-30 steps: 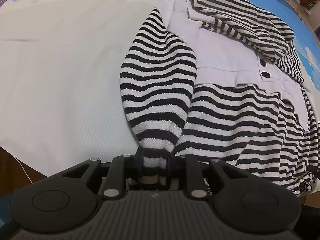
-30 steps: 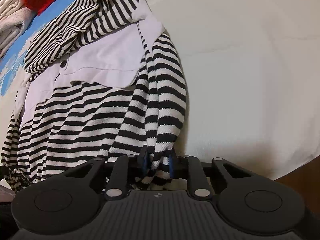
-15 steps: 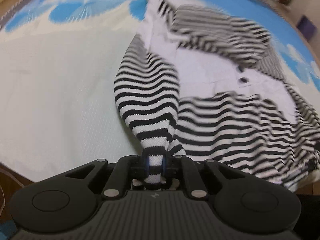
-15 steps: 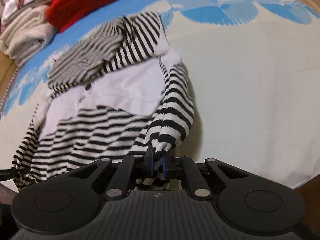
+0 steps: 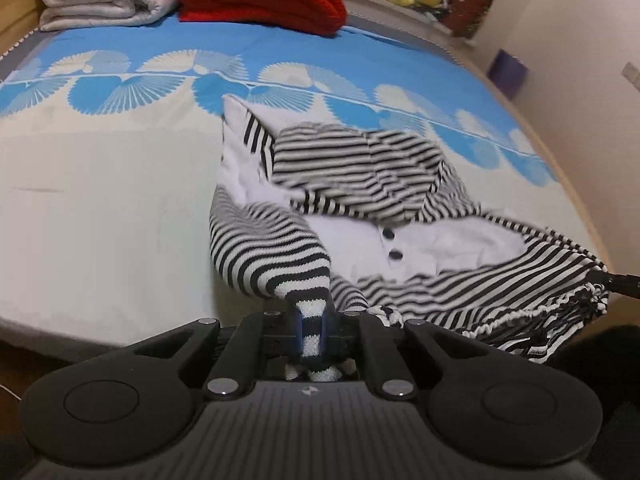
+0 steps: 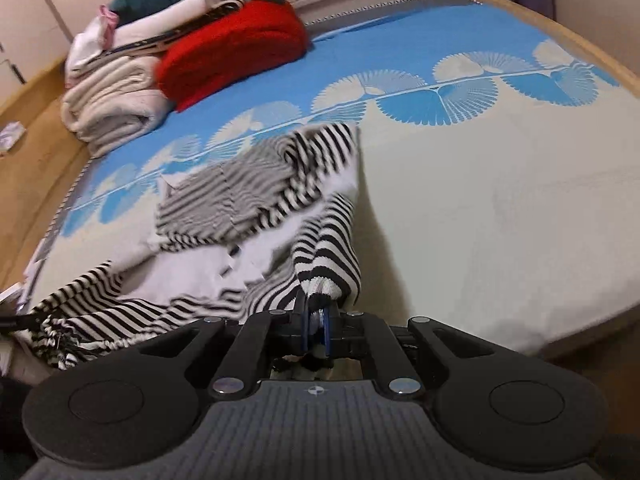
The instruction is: Fold small clothes
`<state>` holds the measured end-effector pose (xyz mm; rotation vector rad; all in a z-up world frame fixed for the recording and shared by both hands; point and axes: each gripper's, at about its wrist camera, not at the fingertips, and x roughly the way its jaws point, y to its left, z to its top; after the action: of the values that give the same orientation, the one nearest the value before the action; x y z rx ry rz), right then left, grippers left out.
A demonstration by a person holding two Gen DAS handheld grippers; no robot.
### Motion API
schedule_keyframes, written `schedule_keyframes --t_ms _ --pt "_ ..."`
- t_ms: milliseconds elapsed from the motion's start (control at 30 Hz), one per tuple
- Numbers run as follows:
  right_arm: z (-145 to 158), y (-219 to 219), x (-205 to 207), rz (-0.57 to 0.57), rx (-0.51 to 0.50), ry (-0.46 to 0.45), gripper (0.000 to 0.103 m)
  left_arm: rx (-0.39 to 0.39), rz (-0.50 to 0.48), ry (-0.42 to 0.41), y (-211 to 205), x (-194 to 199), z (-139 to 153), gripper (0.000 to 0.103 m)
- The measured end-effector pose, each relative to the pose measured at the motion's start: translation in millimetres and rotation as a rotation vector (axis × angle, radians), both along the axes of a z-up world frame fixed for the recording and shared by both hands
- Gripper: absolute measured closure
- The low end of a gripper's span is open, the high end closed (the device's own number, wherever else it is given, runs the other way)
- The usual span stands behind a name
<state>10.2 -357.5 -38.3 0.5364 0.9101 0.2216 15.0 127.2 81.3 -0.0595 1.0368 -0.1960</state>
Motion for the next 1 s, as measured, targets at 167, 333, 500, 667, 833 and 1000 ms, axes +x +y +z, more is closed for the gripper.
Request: schedule_keyframes --t_ms 167,333,500,667,833,1000 --pt "18.8 -14.3 -21.8 -0.021 0.075 -0.020 0.097 -0.053 0.022 0.025 11.3 5.7 5.8 0.095" --pt "16.0 -11.7 44.4 -0.033 0.089 -0.050 0.097 -0.062 0.102 0.002 21.5 93.6 -2.0 0.096" --pt "-10.1 -3.2 166.8 -0.090 0.089 -0.054 0.092 -0.087 0.236 -0.030 27.6 214.1 -19.0 0.075" --pt "-35.5 0.6 237.7 -0.221 -0.022 -0.123 0.070 -0.079 0.264 -0.158 39.8 239.0 -21.8 0.064" --pt "-77.6 18.9 229.5 -0.108 -0.082 -0.069 0.060 -0.010 0.200 -0.021 35.8 229.3 -74.1 0.063" --pt "-80.6 45.3 224.3 0.022 -0.236 -0.164 0.053 0.095 0.135 -0.049 23.8 237.8 -87.8 0.061"
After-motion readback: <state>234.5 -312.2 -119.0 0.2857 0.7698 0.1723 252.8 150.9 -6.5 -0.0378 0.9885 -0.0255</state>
